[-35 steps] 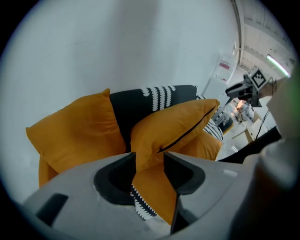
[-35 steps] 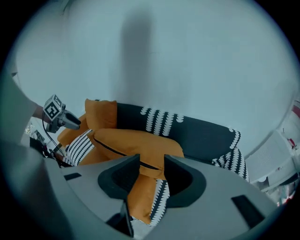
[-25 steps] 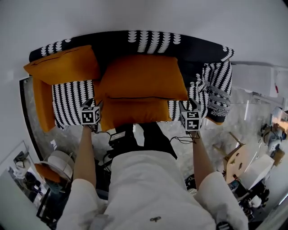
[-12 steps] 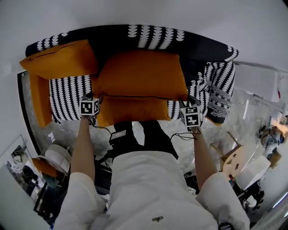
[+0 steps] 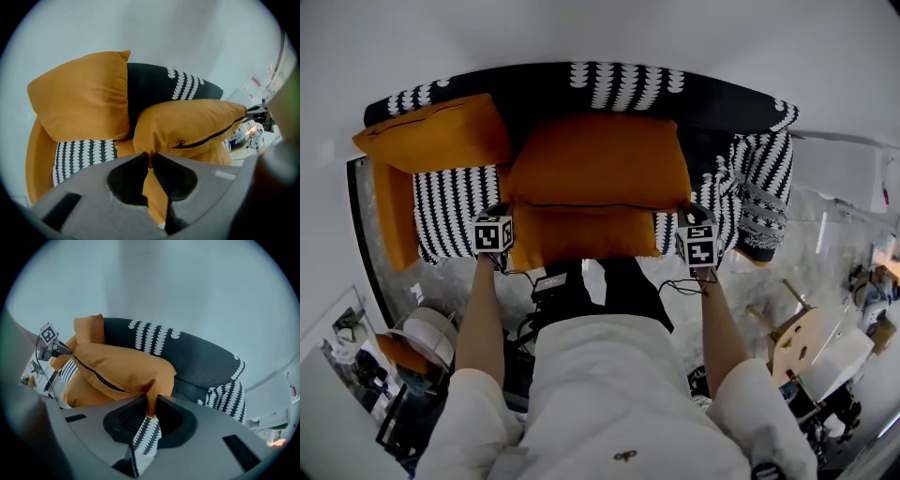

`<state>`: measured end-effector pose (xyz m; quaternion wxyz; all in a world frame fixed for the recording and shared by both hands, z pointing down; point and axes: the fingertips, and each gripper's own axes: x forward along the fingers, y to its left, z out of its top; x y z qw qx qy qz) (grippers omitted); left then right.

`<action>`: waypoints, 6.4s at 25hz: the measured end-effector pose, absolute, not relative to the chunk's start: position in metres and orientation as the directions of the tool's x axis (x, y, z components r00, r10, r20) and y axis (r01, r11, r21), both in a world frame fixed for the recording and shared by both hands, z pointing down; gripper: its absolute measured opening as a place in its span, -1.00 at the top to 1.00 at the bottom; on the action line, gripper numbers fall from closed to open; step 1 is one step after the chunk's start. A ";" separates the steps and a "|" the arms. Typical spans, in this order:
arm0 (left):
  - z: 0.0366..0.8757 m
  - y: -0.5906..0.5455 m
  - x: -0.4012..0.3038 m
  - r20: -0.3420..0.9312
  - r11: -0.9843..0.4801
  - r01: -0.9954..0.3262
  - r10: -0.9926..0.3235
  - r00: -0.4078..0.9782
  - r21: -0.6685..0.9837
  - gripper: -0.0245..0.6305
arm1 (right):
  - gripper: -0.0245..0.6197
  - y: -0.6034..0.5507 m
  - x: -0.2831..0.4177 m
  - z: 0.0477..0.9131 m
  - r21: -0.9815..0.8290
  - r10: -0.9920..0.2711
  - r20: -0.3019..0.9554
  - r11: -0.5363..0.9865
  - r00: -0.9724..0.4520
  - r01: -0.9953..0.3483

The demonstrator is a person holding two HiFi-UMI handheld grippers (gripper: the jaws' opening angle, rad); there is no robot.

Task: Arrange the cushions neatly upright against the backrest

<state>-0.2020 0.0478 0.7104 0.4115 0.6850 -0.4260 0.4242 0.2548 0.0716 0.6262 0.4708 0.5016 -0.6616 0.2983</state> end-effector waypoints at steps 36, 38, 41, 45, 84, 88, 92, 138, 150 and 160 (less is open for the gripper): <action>0.629 -0.156 -0.182 0.883 -0.297 -0.941 -0.383 0.273 0.162 0.79 | 0.72 -0.142 0.280 0.623 0.057 -0.455 0.890 0.137 -0.012 -0.989; 0.631 -0.174 -0.180 0.870 -0.286 -0.948 -0.421 0.257 0.142 0.78 | 0.71 -0.156 0.281 0.625 0.055 -0.478 0.878 0.109 -0.004 -0.993; 0.637 -0.198 -0.175 0.856 -0.290 -0.951 -0.461 0.236 0.106 0.79 | 0.72 -0.176 0.283 0.628 0.055 -0.505 0.863 0.087 0.004 -0.995; 0.647 -0.214 -0.165 0.854 -0.327 -0.944 -0.480 0.201 0.039 0.76 | 0.73 -0.183 0.274 0.635 0.059 -0.517 0.856 0.109 -0.006 -0.992; 0.626 -0.241 -0.187 0.823 -0.264 -0.964 -0.547 0.152 0.002 0.70 | 0.45 -0.119 0.170 0.585 -0.202 -0.581 0.722 0.341 -0.375 -0.918; 0.606 -0.219 -0.192 0.799 -0.282 -0.959 -0.585 0.138 -0.041 0.55 | 0.47 -0.105 0.121 0.626 -0.225 -0.479 0.769 0.417 -0.423 -0.881; 0.587 -0.176 -0.188 0.764 -0.291 -0.953 -0.632 0.129 -0.080 0.55 | 0.49 -0.123 0.108 0.646 -0.211 -0.492 0.781 0.373 -0.385 -0.904; 0.632 0.251 -0.270 0.929 0.052 -0.997 -0.363 -0.068 -0.052 0.55 | 0.40 0.183 0.183 0.659 -0.359 -0.246 0.843 0.406 -0.478 -0.841; 0.752 0.312 -0.258 0.986 -0.177 -0.979 -0.114 0.123 0.101 0.49 | 0.34 0.258 0.195 0.729 -0.192 -0.051 0.969 0.458 -0.241 -0.868; 0.874 0.342 -0.266 0.983 -0.196 -0.963 0.055 0.177 0.184 0.39 | 0.31 0.286 0.185 0.798 -0.051 0.022 0.999 0.582 -0.048 -0.812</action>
